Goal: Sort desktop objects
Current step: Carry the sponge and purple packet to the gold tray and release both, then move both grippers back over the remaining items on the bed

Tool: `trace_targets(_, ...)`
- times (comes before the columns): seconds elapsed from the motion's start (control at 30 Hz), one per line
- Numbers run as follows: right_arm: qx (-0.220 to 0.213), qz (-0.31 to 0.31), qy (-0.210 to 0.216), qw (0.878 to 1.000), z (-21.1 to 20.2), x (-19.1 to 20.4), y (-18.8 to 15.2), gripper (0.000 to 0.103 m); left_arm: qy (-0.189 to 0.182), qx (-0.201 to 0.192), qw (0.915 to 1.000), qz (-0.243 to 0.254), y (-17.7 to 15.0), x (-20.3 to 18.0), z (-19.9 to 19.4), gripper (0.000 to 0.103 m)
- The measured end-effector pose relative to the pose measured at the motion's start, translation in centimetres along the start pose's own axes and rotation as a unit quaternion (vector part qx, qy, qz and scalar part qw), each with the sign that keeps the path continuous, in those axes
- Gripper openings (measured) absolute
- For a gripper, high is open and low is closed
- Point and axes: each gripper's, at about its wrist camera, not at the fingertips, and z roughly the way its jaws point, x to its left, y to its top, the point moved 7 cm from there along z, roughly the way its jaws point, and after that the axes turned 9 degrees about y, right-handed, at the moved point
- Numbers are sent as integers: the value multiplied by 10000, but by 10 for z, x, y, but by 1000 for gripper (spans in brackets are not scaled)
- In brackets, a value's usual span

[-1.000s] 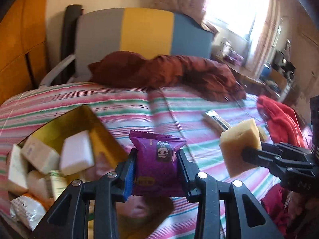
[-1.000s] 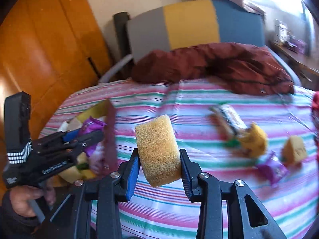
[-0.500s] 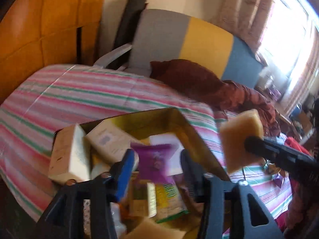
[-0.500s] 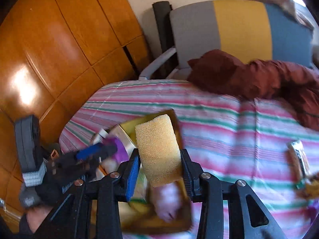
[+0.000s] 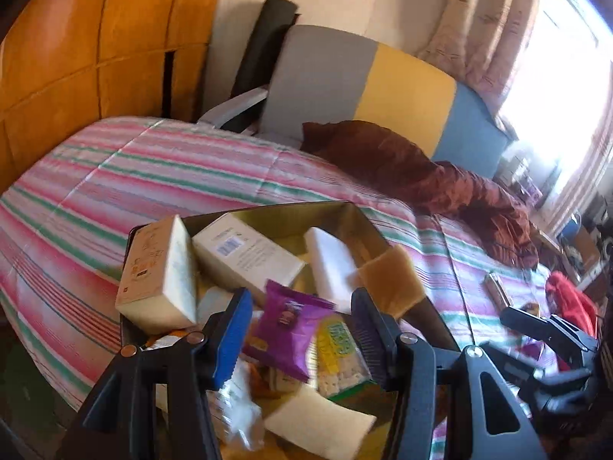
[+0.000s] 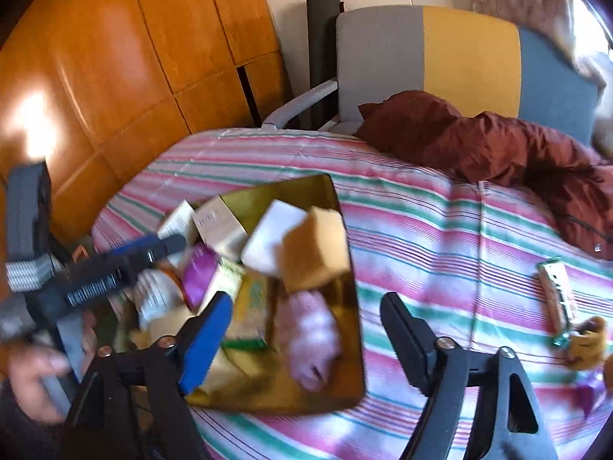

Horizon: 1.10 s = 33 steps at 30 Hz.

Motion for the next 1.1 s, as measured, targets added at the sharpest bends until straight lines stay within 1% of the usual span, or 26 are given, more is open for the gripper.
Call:
trace_targets(0.07, -18, -121, -101, 9999, -9, -2, -11, 89, -2, -104, 9997, 208, 0, -13, -7, 54)
trace_targets(0.13, -148, -137, -181, 9996, -20, -5, -17, 99, -2, -168, 9988, 458, 0, -26, -13, 55)
trace_targets(0.17, -239, -141, -314, 9991, -26, -9, -19, 103, 12, -203, 9982, 572, 0, -32, -16, 55)
trace_targets(0.3, -401, -140, -938, 9947, -43, -28, -25, 103, 6, -253, 9969, 745, -2, -48, -23, 55)
trace_targets(0.37, -538, 12, -1047, 9930, -53, -41, -29, 103, -21, -255, 9962, 833, -4, -54, -25, 55)
trace_targets(0.47, -534, 600, -1037, 9914, -62, -69, -38, 103, 0, -234, 9949, 982, -6, -62, -29, 55)
trace_targets(0.53, -512, 868, -1006, 9898, -68, -84, -45, 101, -48, -216, 9937, 1096, -9, -69, -31, 55)
trace_targets(0.63, -435, 1192, -1120, 9856, -81, -109, -58, 92, -61, -250, 9915, 1278, -11, -80, -33, 55)
trace_targets(0.7, -386, 1297, -1242, 9830, -88, -121, -64, 80, -119, -253, 9899, 1393, -13, -88, -34, 55)
trace_targets(0.73, -369, 1339, -1284, 9820, -90, -125, -66, 79, -145, -250, 9892, 1438, -15, -91, -35, 55)
trace_targets(0.9, -347, 1715, -1436, 9740, -111, -157, -80, 78, -235, -157, 9852, 1689, -24, -111, -31, 55)
trace_targets(1.1, -482, 2239, -1582, 9605, -144, -202, -85, 79, -425, -105, 9783, 2025, -33, -139, -31, 55)
